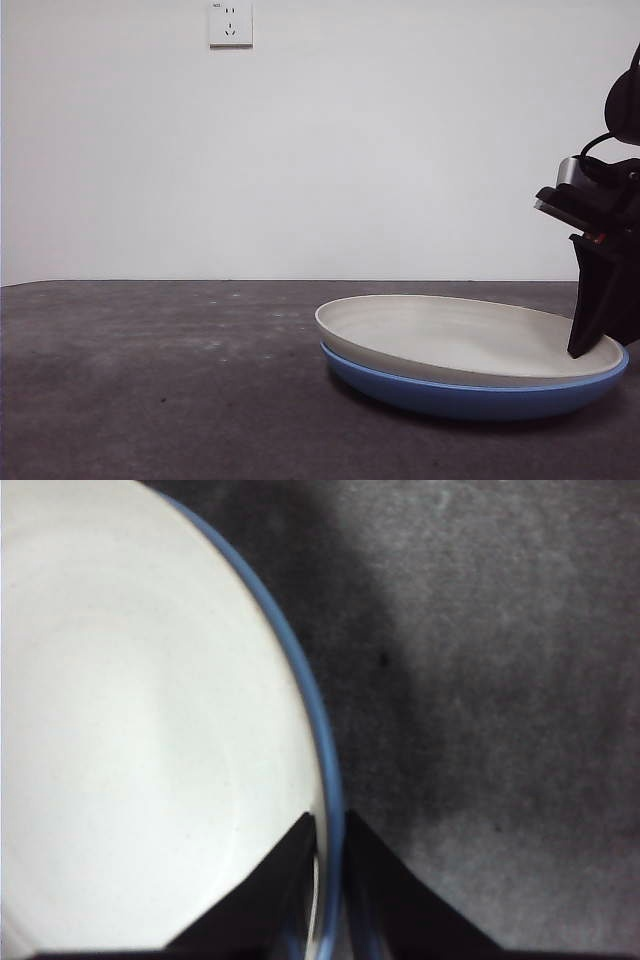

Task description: Pick up the white plate, put it on the blue plate, put it on desk

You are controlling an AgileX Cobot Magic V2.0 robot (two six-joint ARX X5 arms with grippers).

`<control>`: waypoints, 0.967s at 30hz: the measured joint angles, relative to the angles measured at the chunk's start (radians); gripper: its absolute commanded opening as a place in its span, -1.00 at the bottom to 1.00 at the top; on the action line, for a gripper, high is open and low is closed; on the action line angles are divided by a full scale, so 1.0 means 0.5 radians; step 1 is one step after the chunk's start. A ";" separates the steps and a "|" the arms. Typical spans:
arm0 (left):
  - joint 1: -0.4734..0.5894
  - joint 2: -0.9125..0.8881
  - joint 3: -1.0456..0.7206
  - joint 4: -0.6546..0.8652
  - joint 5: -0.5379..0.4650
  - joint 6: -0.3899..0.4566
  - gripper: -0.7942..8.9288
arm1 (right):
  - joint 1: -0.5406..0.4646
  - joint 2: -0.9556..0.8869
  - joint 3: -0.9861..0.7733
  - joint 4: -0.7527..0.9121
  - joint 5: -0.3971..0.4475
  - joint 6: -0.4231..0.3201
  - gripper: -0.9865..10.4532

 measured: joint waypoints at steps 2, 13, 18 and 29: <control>0.000 0.000 0.000 0.000 0.000 0.000 0.51 | 0.001 -0.003 0.014 -0.040 -0.001 0.009 -0.82; 0.000 0.000 0.000 0.000 0.000 0.000 0.51 | 0.025 -0.160 0.275 -0.296 -0.050 0.121 -0.82; 0.000 0.000 0.000 0.000 0.000 0.000 0.51 | 0.141 -0.161 0.295 -0.307 -0.052 0.198 -0.82; 0.000 0.000 0.000 0.000 0.000 0.000 0.51 | 0.444 -0.066 0.296 -0.047 -0.060 0.472 -0.82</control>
